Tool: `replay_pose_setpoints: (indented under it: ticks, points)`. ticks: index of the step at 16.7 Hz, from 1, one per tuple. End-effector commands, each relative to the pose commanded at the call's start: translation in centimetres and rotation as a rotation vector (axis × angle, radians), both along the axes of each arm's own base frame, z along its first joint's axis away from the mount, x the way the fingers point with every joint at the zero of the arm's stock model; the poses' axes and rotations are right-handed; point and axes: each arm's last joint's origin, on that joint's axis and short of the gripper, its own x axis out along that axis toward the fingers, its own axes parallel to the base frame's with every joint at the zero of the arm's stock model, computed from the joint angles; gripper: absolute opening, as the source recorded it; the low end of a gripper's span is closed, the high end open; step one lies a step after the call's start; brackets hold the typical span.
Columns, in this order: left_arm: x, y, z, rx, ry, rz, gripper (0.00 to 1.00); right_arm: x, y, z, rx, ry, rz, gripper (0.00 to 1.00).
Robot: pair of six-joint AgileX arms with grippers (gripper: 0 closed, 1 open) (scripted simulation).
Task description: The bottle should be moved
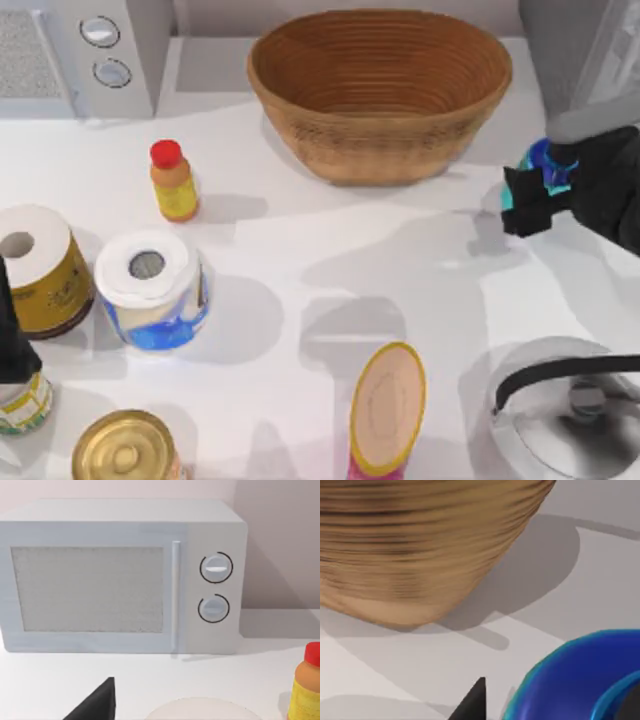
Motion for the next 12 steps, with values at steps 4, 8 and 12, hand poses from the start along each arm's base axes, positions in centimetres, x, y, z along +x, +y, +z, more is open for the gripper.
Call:
replay_pose_setpoints:
  ticks: [4,8,12]
  points:
    - [0.0,0.0,0.0,0.000,0.000,0.000,1.00,-4.1,-7.3,1.5,0.028,-0.020,-0.266,0.00]
    - [0.0,0.0,0.0,0.000,0.000,0.000,1.00,-6.4,-9.7,1.1,0.028,0.005,-0.396,0.00]
    - [0.0,0.0,0.0,0.000,0.000,0.000,1.00,-6.3,-9.5,1.0,0.028,0.008,-0.390,0.00]
